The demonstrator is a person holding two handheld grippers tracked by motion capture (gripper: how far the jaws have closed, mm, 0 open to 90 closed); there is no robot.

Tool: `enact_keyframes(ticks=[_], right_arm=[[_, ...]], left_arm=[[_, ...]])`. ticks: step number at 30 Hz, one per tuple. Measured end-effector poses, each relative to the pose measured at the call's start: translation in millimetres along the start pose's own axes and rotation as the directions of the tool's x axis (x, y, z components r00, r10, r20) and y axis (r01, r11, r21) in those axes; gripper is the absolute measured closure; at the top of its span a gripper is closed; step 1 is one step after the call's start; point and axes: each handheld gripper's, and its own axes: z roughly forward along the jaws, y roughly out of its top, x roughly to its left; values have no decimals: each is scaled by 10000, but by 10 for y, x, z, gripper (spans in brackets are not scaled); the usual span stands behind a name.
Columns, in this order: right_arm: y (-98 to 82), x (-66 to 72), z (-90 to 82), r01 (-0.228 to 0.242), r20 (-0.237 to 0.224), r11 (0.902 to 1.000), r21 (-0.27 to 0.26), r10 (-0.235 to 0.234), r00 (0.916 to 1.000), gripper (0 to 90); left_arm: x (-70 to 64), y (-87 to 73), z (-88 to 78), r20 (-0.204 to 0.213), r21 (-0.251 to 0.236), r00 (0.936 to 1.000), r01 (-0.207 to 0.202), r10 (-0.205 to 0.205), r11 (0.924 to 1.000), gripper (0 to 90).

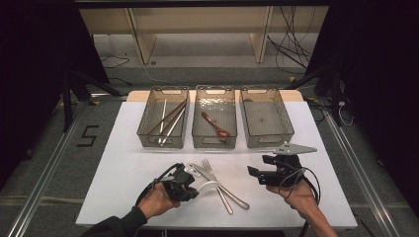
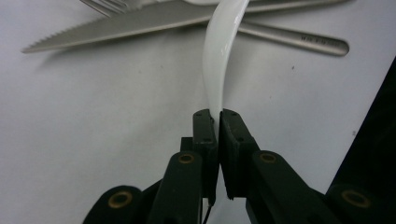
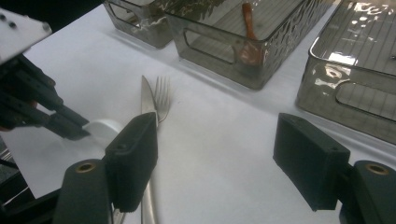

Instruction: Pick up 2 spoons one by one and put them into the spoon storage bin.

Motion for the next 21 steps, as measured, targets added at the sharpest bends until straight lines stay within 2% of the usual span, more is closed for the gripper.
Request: enact_keyframes(ticks=[6, 11, 13, 15, 18, 21], right_arm=[[1, 5, 2, 6, -11, 10000, -36, -6, 10000, 313], [1, 4, -2, -17, -11, 10000, -35, 17, 10000, 313], [1, 0, -2, -67, -50, 10000, -39, 67, 10000, 313], [0, -3, -3, -94, -56, 9999, -52, 93, 9999, 313], [5, -6, -6, -102, -56, 9999, -89, 101, 9999, 313], [5, -14, -6, -161, -87, 9998, -81, 161, 9998, 313]], left_arm=[[78, 40, -169, 6, -752, 9998, 207, -207, 9970, 851], [186, 77, -317, 57, -1432, 9982, 604, -602, 9878, 851], [236, 96, -370, -10, -1687, 9975, 700, -712, 9832, 852], [301, 116, -431, 63, -2035, 9955, 943, -951, 9745, 851], [389, 153, -505, 74, -2347, 9940, 1075, -1088, 9661, 851], [491, 220, -579, 70, -2728, 9908, 1316, -1349, 9530, 851]])
